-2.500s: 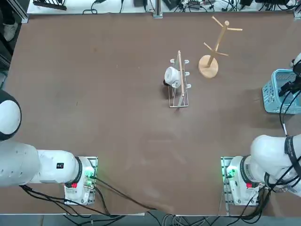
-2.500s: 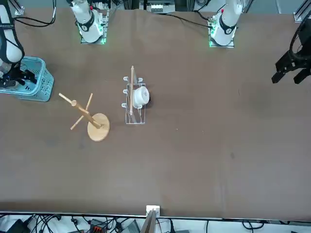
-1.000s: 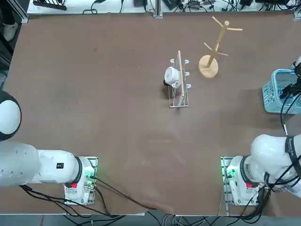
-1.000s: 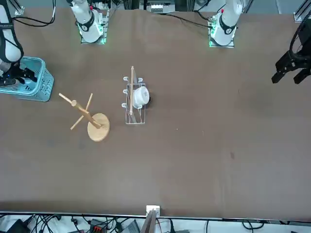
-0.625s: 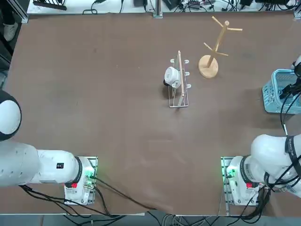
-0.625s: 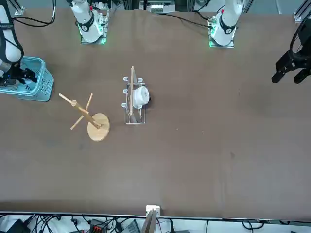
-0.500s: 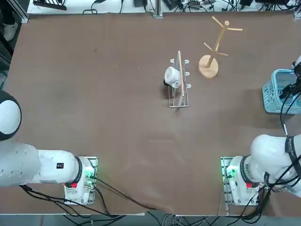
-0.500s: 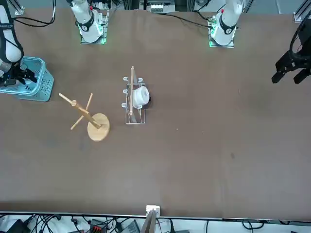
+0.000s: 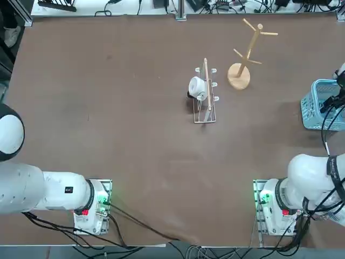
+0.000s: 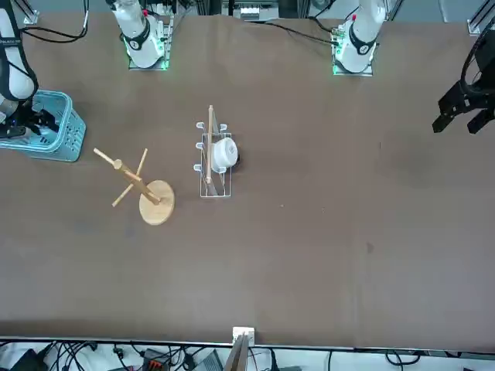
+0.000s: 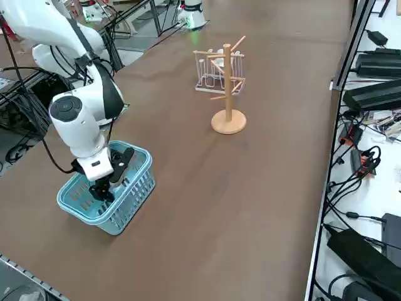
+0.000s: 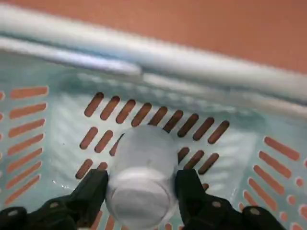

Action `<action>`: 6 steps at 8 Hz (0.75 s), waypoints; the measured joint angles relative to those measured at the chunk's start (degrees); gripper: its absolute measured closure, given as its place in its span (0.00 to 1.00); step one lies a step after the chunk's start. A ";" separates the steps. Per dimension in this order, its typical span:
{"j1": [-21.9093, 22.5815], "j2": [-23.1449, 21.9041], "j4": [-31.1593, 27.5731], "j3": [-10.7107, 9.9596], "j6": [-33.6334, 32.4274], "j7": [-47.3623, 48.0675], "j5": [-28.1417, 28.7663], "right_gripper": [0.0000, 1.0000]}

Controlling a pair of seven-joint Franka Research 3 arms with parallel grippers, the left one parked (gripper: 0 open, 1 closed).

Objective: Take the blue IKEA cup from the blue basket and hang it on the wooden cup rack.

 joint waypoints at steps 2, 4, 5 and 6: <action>1.32 -1.21 1.87 0.50 -0.88 0.00 0.03 0.18; 2.80 -3.48 6.56 0.60 -8.66 0.00 0.10 0.18; 3.35 -4.65 9.82 0.67 -14.21 -0.01 0.25 0.18; 4.03 -5.96 13.25 0.75 -20.26 -0.04 1.45 0.18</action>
